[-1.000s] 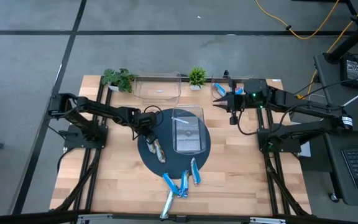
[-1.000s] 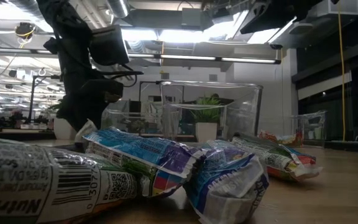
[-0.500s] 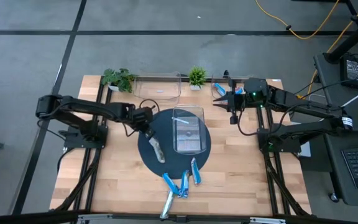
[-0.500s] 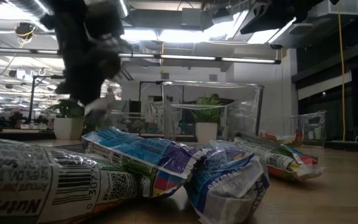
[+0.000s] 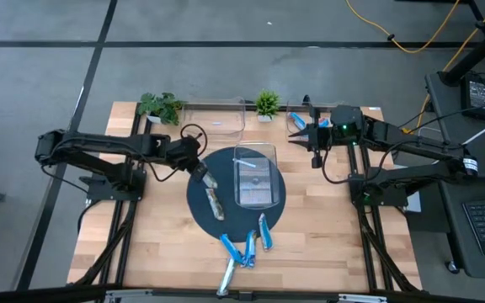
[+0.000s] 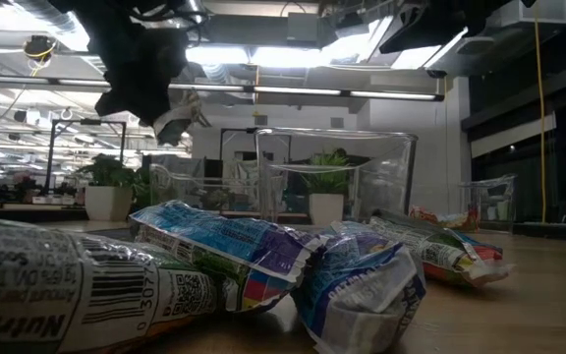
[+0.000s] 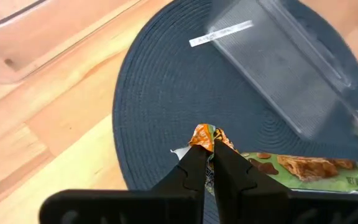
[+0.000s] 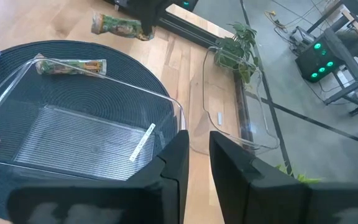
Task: Pick and place Granola Bars by type
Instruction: Put the yellow granola bar into the top left transparent bin
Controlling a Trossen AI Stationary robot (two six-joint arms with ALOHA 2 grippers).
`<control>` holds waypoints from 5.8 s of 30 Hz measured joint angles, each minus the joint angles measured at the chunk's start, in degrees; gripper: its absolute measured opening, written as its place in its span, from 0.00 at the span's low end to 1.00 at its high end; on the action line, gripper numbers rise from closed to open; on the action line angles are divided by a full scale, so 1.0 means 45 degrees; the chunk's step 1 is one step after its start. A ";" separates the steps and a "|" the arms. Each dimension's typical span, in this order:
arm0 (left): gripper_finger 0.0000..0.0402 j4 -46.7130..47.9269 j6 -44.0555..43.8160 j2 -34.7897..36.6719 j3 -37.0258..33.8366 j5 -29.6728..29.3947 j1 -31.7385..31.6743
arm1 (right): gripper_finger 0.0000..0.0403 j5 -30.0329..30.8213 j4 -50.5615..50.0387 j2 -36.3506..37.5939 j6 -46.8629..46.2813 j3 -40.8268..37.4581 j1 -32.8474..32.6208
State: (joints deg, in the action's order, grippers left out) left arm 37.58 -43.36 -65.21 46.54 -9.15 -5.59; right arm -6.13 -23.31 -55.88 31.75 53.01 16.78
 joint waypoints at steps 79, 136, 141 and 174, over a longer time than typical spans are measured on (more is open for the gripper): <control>0.01 -0.7429 0.7208 -0.5449 0.1450 -0.4805 -0.6653 | 0.17 0.0447 0.1602 0.0005 -0.4701 0.0000 -0.0001; 0.36 -0.1852 1.4285 0.1157 0.2739 0.1898 -0.4231 | 0.17 0.0447 0.1598 0.0005 -0.4265 0.0000 -0.0005; 0.36 -0.1184 1.4042 0.1918 0.2739 0.1817 -0.3487 | 0.17 0.0447 0.1602 0.0005 -0.4266 0.0000 -0.0005; 0.38 0.2445 1.4472 -0.0752 0.1717 0.2066 0.2414 | 0.17 0.0447 0.0932 0.0000 -0.4342 0.0000 -0.0005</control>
State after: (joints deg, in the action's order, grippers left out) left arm 48.59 21.77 -68.59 54.27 0.15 5.28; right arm -4.12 -19.12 -55.88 12.21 53.01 16.75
